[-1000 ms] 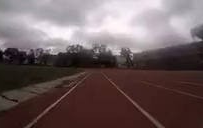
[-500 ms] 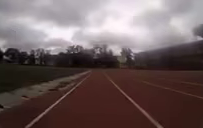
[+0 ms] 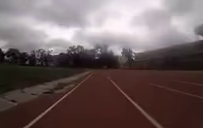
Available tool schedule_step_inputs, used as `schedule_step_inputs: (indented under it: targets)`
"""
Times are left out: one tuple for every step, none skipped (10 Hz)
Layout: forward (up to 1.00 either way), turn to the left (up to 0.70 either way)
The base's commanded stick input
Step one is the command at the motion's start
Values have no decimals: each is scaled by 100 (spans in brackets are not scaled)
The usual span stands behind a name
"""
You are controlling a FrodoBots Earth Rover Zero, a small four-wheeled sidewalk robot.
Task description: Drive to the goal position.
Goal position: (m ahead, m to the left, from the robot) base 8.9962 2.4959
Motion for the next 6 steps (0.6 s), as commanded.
schedule_step_inputs:
  targets:
    - [70,0]
    - [70,0]
    - [70,0]
    - [70,0]
    - [70,0]
    - [70,0]
